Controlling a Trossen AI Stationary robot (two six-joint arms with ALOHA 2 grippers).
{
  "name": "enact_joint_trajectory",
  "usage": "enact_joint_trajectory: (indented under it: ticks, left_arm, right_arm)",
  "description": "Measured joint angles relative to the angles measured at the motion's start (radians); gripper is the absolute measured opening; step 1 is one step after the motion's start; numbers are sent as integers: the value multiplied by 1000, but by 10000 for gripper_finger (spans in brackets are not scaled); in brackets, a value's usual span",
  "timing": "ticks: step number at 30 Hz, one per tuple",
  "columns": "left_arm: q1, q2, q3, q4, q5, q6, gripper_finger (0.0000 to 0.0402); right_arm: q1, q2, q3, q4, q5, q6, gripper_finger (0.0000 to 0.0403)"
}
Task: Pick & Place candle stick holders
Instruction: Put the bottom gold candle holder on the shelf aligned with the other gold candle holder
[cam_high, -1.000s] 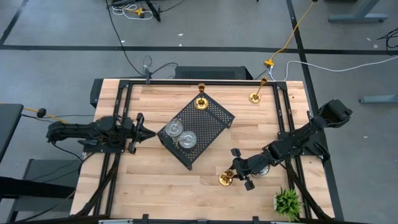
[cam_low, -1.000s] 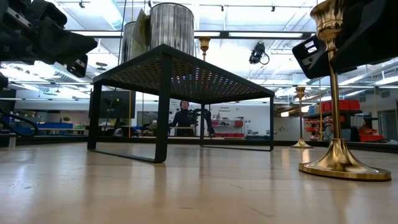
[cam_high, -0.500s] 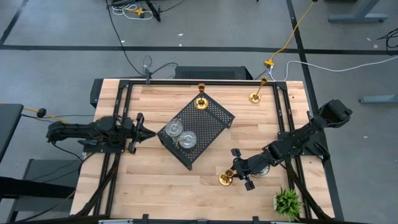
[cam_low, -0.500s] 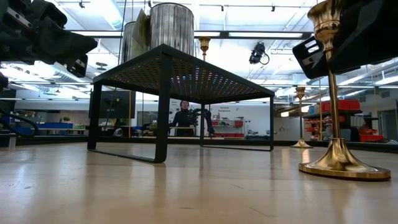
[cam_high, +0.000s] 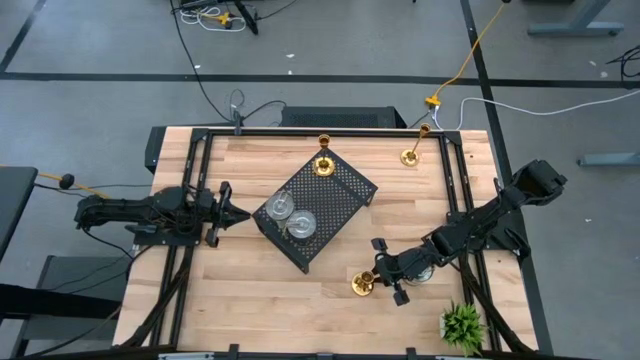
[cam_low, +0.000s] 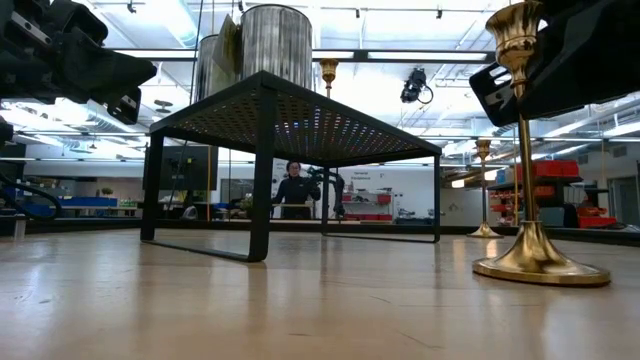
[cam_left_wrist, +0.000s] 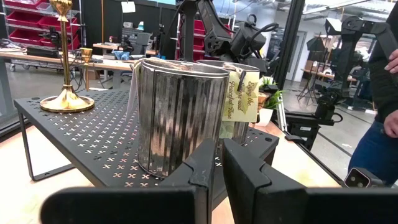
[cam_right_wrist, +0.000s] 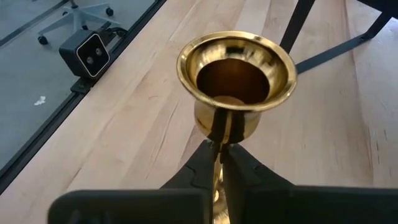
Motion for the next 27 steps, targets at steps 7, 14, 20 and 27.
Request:
enact_joint_trajectory:
  ticks: [7,14,20,27]
  left_arm:
    - [0,0,0,0,0,0,39]
    - [0,0,0,0,0,0,39]
    - [0,0,0,0,0,0,39]
    - [0,0,0,0,0,0,39]
  right_arm:
    - [0,-38,61,-70,-2,-28,14]
    - [-7,-73,227,-267,-2,-91,14]
    - [-46,-90,365,-408,0,-149,14]
    - [-137,-124,459,-446,1,-180,14]
